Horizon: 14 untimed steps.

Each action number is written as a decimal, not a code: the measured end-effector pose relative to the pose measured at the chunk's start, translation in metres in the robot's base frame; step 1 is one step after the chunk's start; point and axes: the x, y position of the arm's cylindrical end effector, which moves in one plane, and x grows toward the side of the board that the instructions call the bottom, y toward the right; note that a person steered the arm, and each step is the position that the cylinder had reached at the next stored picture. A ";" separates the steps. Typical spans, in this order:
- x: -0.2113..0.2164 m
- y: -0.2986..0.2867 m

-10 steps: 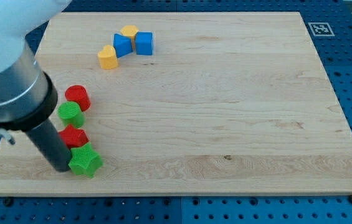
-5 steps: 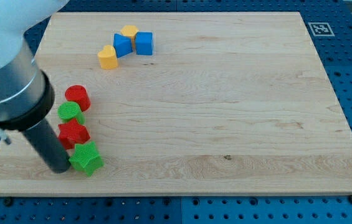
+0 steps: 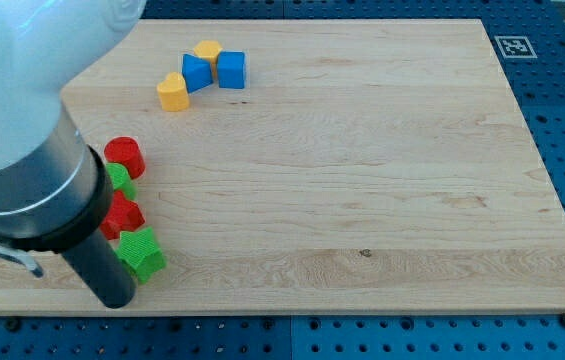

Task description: Move green star into red circle

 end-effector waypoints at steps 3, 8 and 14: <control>-0.047 0.021; -0.091 0.011; -0.038 -0.017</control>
